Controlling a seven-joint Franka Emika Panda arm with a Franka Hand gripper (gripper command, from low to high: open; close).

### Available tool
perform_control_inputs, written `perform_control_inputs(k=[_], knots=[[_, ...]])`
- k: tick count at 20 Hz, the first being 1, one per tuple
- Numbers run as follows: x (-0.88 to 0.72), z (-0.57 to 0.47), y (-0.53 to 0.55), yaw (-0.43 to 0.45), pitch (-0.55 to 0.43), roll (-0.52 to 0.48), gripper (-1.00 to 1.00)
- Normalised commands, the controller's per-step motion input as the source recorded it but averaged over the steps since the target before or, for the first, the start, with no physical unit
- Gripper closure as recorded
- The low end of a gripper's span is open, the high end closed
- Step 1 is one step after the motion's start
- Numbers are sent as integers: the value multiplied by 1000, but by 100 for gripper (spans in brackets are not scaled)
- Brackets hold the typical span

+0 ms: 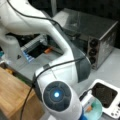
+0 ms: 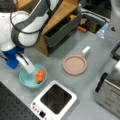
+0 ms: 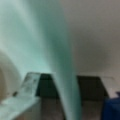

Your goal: Pick up the pan. Place the pan on the table. Pick up the bowl. Place the bowl on the stove.

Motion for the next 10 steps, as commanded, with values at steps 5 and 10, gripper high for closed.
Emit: perform_control_inputs(k=[5,10], knots=[[-117,-68,353,-144,-170,-162,100],[-186,-54,466,-211,-159,-146,100]])
